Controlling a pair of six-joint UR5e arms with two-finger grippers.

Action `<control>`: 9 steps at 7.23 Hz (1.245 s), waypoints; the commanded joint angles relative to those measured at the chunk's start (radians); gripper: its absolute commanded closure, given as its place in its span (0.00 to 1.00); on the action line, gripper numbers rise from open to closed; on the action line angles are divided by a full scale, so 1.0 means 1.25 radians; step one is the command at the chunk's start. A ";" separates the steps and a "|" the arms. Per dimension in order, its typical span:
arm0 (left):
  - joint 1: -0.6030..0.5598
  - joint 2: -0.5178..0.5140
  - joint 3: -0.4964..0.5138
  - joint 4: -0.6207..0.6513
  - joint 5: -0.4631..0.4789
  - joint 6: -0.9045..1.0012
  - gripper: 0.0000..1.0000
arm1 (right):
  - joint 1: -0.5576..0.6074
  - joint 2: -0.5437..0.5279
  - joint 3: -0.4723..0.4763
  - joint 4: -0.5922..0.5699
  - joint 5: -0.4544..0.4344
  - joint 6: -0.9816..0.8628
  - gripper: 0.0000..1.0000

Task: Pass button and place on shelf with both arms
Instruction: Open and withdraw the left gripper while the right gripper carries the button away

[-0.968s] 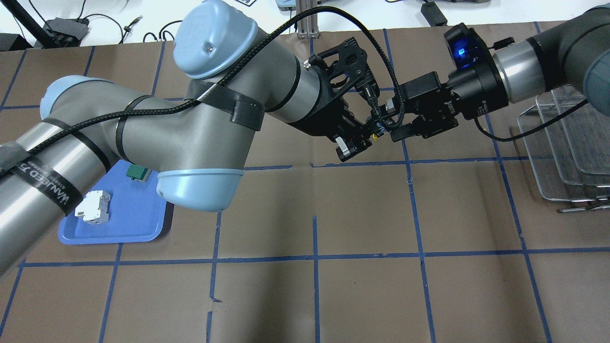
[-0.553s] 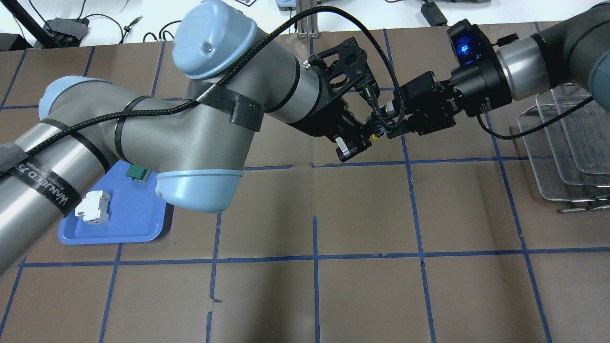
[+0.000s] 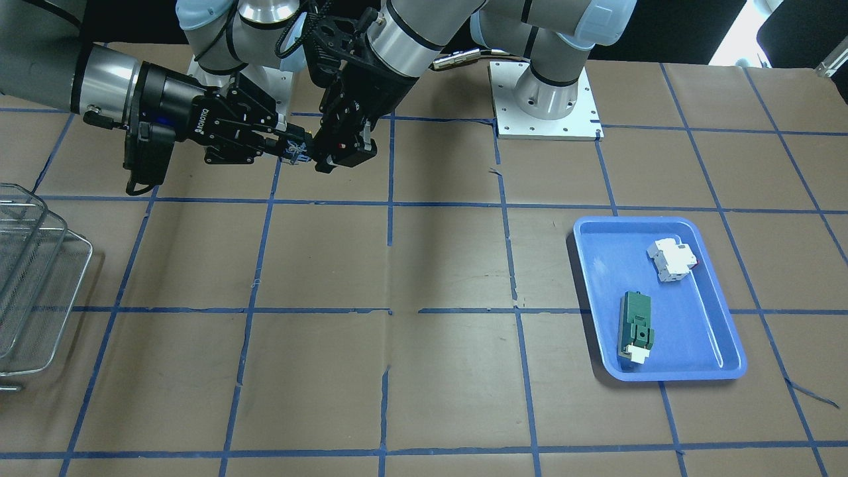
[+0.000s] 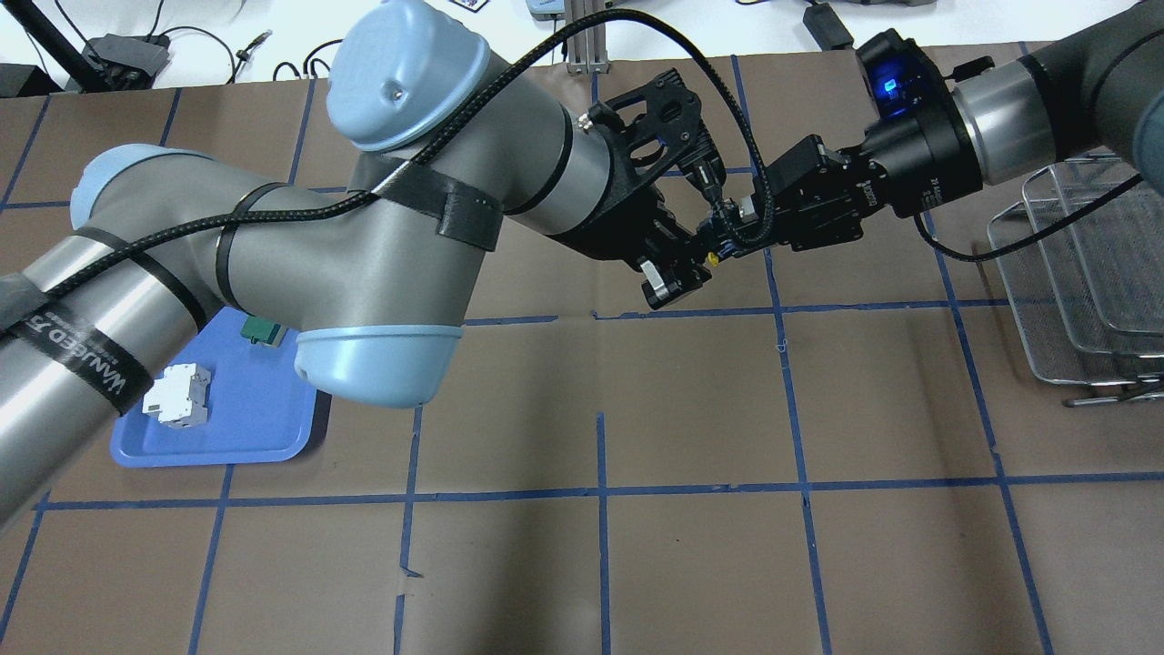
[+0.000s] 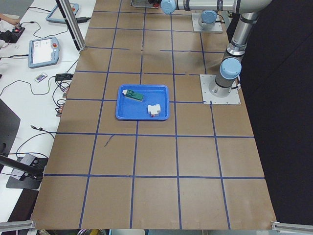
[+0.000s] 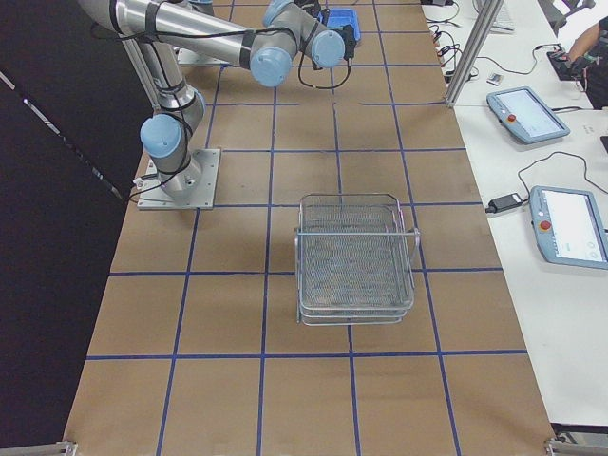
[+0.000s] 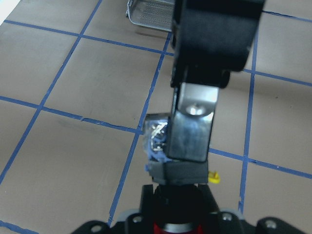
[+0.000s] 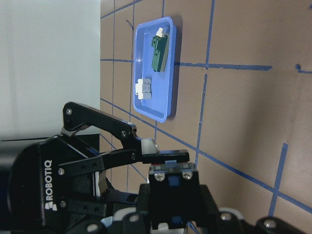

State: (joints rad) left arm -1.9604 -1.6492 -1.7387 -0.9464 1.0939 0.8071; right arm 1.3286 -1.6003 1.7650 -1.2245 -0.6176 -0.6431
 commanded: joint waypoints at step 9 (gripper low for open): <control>0.339 0.082 0.012 -0.263 0.247 -0.162 0.00 | -0.188 -0.016 -0.130 -0.304 -0.647 -0.017 0.70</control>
State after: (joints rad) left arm -1.6007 -1.5653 -1.7238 -1.2064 1.3063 0.6545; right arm 1.1313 -1.6172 1.6049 -1.5060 -1.2164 -0.6604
